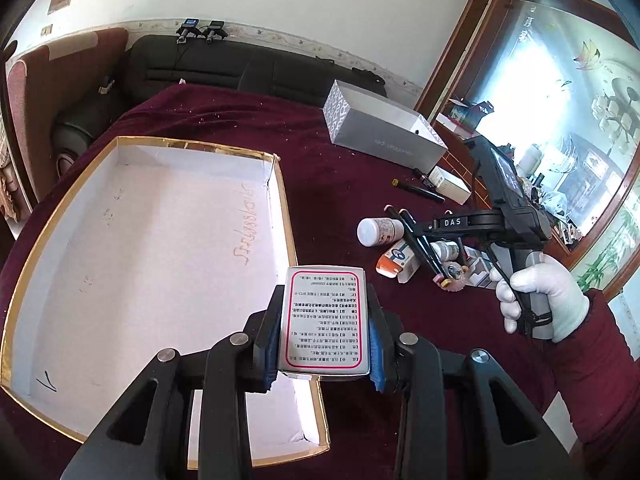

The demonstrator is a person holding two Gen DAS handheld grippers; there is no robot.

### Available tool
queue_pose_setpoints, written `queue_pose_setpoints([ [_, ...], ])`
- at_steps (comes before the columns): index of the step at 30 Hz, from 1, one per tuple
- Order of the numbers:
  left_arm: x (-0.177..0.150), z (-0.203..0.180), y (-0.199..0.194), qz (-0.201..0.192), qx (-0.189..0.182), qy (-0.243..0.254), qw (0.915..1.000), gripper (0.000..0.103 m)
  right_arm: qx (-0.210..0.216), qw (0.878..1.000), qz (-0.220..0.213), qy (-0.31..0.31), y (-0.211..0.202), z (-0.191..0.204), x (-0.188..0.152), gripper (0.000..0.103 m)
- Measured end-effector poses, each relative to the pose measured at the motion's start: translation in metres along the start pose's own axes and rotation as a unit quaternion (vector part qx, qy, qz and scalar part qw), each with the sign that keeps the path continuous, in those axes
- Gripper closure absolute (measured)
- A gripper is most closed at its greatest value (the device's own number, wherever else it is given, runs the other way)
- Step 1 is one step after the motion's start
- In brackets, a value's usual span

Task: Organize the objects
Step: 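Carry the card toward the gold-rimmed tray while the right gripper grasps a yellow-capped marker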

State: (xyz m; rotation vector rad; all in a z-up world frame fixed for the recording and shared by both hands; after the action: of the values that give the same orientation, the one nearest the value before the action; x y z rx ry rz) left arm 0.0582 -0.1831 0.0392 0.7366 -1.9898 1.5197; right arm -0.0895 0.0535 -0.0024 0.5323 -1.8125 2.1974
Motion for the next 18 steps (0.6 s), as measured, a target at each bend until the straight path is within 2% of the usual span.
queue_pose_setpoints([
  [4,-0.002,-0.001,0.002,0.004,0.000,0.000,1.0000,0.073,-0.010,1.000,0.015,-0.009,0.014,0.006,-0.003,0.076],
  [9,-0.003,-0.002,0.004,0.008,0.001,-0.002,1.0000,0.073,-0.002,1.000,0.005,0.001,0.010,0.006,-0.003,0.089],
  [18,-0.005,-0.006,-0.007,0.002,0.002,-0.004,1.0000,0.073,0.052,0.998,-0.033,0.034,-0.020,0.007,-0.020,0.091],
])
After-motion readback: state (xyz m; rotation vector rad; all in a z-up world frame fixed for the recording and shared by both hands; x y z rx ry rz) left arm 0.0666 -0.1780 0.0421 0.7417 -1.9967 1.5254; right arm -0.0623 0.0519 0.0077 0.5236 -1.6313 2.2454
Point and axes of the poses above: each gripper's, at about its wrist camera, not at the fingertips, and y roughly the way its jaws point, z to its left, x to its top, the point moved 6 cm from there along y, roughly the way its jaws point, and after that the axes turned 10 degrees about x, right-handed, at the moved point
